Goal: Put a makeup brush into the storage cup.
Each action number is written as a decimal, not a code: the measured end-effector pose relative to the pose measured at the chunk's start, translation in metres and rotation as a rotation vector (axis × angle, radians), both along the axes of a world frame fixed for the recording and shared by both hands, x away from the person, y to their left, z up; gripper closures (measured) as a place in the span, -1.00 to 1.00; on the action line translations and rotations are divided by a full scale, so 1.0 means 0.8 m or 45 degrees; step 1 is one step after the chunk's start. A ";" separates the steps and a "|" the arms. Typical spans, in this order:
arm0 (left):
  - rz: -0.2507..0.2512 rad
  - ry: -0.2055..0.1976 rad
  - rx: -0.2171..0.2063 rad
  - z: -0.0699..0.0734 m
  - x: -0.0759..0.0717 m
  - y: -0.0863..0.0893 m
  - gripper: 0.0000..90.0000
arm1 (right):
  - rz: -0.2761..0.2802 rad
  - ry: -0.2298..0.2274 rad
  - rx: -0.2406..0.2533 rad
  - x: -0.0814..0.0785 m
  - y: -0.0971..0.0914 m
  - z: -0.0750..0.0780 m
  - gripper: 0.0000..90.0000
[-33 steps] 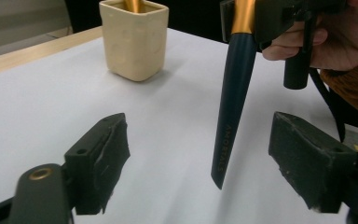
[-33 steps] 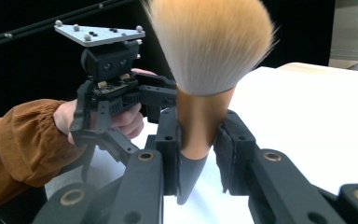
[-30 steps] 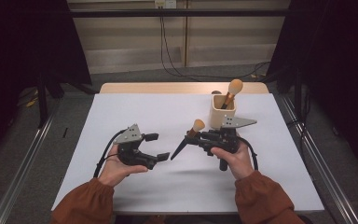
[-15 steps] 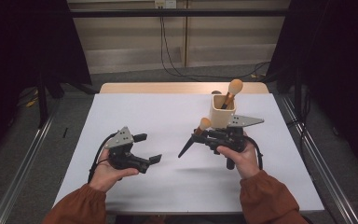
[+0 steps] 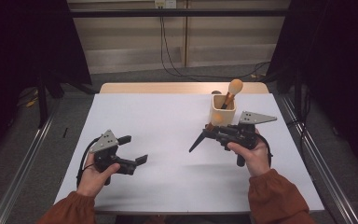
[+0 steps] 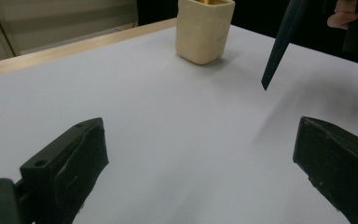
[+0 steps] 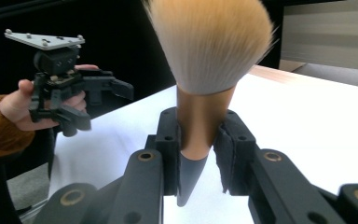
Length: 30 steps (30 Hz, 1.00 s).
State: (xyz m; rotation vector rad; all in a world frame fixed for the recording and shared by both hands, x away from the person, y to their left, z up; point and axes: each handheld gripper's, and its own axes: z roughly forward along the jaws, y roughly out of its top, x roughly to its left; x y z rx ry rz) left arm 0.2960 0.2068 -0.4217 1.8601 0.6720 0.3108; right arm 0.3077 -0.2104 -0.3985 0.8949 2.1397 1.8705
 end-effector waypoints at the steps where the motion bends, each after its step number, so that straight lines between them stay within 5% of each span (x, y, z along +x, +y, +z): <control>1: 0.005 -0.013 0.010 0.001 -0.001 0.002 -0.93 | -0.008 0.001 -0.007 0.000 -0.003 0.001 0.62; 5: 0.030 -0.019 0.041 0.004 -0.012 0.004 -0.92 | -0.024 -0.008 -0.009 0.002 -0.009 0.005 0.62; 18: 0.161 -0.053 -0.004 -0.004 -0.037 0.039 -0.94 | -0.086 -0.048 -0.039 0.010 -0.024 0.020 0.62; 30: 0.200 -0.083 -0.059 -0.014 -0.036 0.050 -0.95 | -0.142 -0.063 -0.048 0.019 -0.038 0.030 0.62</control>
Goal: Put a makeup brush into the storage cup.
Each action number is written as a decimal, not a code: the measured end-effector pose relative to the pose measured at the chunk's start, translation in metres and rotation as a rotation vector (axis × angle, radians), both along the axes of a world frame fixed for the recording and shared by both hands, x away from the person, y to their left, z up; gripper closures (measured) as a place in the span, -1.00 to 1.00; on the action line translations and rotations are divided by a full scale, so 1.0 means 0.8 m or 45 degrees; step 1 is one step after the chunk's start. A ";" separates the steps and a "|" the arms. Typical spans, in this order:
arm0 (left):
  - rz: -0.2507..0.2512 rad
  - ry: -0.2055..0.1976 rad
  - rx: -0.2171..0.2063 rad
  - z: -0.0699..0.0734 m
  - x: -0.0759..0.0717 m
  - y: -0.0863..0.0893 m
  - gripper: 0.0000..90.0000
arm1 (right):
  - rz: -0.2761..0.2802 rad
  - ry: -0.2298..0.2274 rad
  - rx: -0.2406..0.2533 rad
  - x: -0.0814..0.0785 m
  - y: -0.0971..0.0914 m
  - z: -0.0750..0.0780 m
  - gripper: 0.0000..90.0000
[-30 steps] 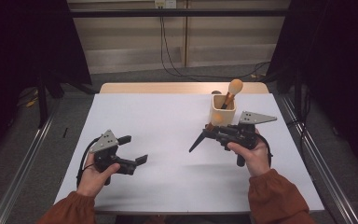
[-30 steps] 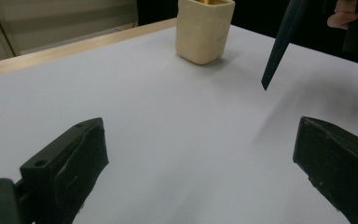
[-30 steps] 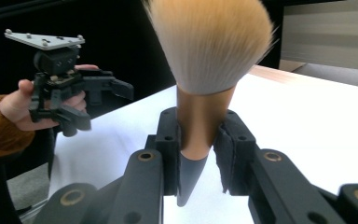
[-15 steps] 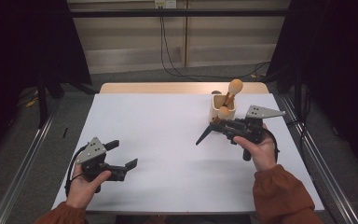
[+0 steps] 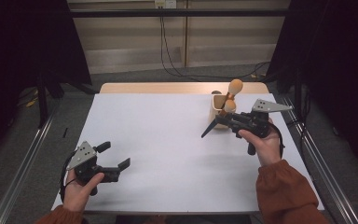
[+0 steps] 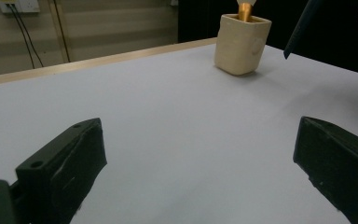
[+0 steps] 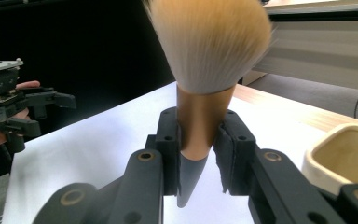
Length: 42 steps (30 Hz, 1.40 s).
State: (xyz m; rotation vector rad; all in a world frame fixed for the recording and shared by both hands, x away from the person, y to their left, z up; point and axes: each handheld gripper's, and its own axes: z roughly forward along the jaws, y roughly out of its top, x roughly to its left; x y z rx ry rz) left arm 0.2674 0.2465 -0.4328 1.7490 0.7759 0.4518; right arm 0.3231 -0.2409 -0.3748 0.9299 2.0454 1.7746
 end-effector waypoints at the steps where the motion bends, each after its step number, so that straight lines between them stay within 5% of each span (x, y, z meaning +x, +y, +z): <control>1: -0.007 -0.004 -0.002 -0.001 0.000 0.000 -0.95 | -0.005 0.001 0.001 0.001 -0.001 0.001 0.62; 42: 0.010 0.005 -0.015 -0.004 -0.006 0.004 -0.96 | -0.220 -0.063 -0.038 0.041 -0.055 0.055 0.62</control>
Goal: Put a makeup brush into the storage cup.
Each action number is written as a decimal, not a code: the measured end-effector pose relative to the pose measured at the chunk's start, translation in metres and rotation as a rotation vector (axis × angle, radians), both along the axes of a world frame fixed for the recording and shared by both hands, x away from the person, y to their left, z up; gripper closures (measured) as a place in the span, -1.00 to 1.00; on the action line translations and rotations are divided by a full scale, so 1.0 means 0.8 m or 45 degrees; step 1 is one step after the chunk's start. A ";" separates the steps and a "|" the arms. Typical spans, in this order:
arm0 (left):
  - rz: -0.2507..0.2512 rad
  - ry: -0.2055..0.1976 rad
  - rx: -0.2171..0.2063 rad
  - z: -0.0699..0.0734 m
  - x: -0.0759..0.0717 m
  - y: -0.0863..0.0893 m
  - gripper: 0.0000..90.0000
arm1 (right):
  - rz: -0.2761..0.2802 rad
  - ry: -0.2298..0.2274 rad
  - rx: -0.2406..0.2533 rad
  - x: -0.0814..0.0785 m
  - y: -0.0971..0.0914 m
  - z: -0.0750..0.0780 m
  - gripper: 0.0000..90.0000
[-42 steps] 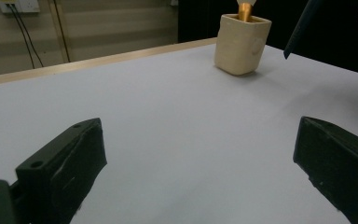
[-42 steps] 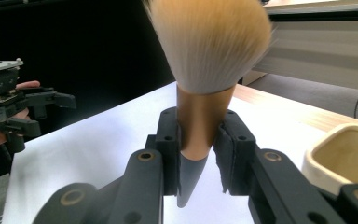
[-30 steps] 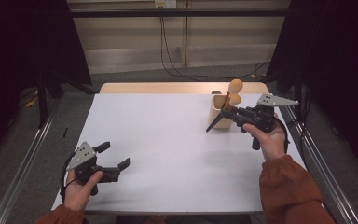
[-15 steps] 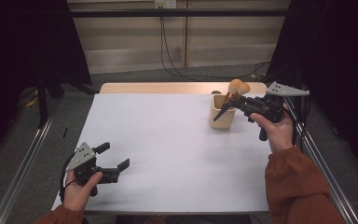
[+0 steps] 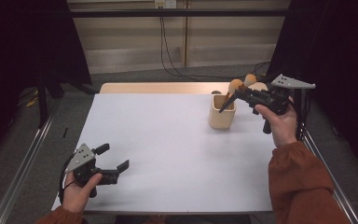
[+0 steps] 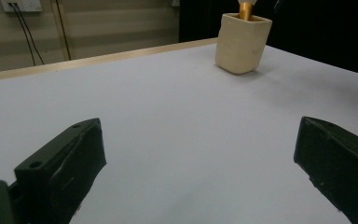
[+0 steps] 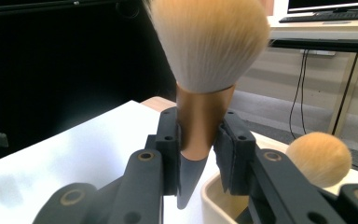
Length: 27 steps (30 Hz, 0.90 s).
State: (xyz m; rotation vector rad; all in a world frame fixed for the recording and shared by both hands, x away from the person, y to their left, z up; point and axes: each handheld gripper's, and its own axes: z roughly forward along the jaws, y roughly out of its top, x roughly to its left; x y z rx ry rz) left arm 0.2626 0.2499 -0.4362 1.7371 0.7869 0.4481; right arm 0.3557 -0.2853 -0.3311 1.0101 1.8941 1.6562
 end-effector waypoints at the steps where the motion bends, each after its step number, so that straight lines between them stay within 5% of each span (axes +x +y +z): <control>1: 0.000 -0.001 -0.002 0.000 0.000 0.000 -0.96 | -0.004 0.000 -0.001 0.001 0.000 0.001 0.62; 27: -0.002 -0.007 0.011 0.001 -0.001 0.001 -0.96 | -0.110 -0.005 -0.026 0.032 -0.006 0.003 0.62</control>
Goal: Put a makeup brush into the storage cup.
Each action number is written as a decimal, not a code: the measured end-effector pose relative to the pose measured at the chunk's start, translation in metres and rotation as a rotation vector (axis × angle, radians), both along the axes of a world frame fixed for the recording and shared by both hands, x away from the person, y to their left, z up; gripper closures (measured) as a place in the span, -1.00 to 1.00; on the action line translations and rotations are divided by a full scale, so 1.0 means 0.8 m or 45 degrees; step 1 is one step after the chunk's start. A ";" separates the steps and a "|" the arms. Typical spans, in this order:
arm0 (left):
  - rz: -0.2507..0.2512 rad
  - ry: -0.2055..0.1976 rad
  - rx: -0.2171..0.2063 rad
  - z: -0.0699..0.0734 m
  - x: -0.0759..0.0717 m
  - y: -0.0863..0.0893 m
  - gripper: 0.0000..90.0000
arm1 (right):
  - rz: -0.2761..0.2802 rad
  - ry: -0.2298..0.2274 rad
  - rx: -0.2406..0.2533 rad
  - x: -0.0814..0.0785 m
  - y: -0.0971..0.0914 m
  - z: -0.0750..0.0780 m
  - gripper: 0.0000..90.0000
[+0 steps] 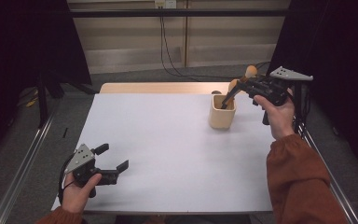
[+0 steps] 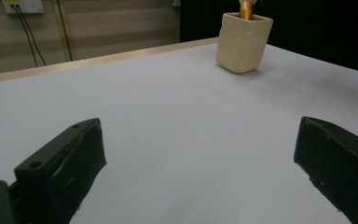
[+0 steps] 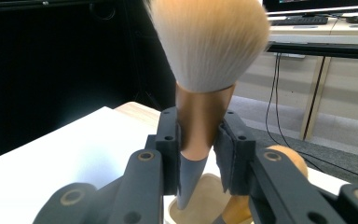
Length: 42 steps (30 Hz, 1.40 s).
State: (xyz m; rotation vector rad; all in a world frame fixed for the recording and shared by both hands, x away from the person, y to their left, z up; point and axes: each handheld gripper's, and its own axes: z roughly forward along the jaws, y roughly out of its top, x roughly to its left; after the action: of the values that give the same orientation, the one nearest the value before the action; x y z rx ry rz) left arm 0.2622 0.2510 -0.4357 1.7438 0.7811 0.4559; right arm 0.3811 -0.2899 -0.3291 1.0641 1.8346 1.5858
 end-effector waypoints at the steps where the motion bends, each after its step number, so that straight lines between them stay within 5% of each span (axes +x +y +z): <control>1: 0.000 -0.001 -0.001 0.000 0.000 0.000 -0.96 | 0.003 -0.002 -0.004 0.000 0.000 0.000 0.62; 18: 0.000 -0.003 0.012 0.000 0.000 0.000 -0.96 | -0.016 0.035 -0.070 0.012 0.007 -0.016 0.62; 42: -0.003 -0.008 0.022 0.000 0.000 0.000 -0.95 | 0.000 0.124 -0.084 0.023 0.017 -0.053 0.62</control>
State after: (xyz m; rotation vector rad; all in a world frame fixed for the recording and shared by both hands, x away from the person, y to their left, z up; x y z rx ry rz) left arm 0.2618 0.2507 -0.4353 1.7586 0.7728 0.4672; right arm 0.3997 -0.2767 -0.3718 1.1294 1.9363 1.4867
